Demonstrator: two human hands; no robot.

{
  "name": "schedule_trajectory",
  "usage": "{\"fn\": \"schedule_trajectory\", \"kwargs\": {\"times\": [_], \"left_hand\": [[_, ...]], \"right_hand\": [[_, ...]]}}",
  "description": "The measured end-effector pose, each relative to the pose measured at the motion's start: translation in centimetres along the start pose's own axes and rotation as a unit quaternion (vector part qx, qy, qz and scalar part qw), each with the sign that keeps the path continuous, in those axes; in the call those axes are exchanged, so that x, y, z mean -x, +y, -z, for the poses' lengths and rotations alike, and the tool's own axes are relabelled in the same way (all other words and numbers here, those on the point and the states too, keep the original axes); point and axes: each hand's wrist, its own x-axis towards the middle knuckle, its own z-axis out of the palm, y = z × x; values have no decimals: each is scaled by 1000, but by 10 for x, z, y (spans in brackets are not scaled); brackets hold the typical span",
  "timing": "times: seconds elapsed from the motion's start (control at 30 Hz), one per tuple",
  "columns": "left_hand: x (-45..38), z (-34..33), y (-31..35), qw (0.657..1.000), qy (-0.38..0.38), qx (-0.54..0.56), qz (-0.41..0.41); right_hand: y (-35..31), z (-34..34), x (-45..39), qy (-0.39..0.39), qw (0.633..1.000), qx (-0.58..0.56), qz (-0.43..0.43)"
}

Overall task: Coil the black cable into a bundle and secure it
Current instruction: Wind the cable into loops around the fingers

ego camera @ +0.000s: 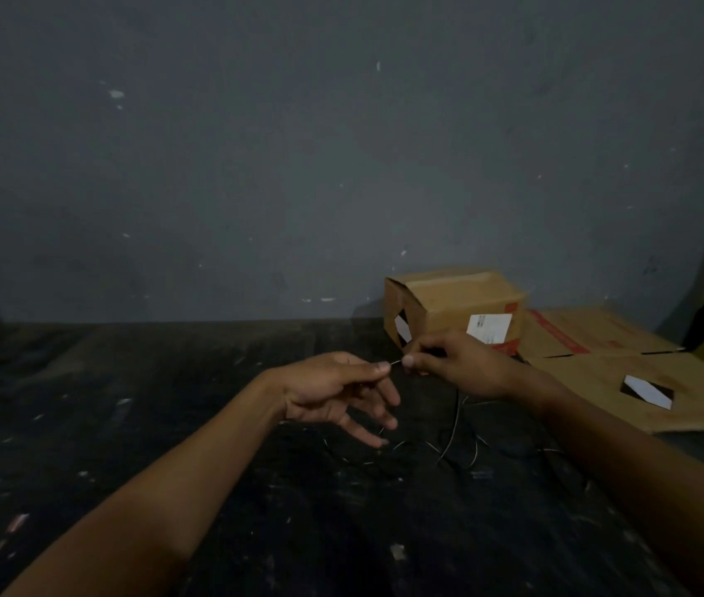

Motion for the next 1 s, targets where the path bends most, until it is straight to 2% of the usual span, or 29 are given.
{"fn": "schedule_trajectory", "kwargs": {"times": [0.1,0.27,0.37,0.53,0.6,0.67,0.77,0.87,1.0], "left_hand": [[-3,-3,-1,999,6,20,-32],[-7,-3,0,989,-99,82,-68],[-11,-4,3,982,-125,105,-94],[-11,-6,13,948,-184,183,-185],[-12,-6,23,942,-165,197,-216],[-14,-3,33,945,-112,207,-228],[-19,0,39,945,-48,221,-235],[-25,0,37,940,-28,237,-245],[-27,7,27,949,-4,209,-236]], "right_hand": [[5,2,0,31,999,-34,-10],[5,3,2,67,996,-62,6],[7,1,0,75,994,-79,1],[18,-12,3,71,983,-169,-10],[23,-25,5,67,982,-171,-35],[25,-39,5,50,984,-159,-59],[15,-60,5,-14,988,-134,-71],[-4,-75,5,-78,989,-108,-70],[-25,-80,6,-123,986,-87,-68]]}}
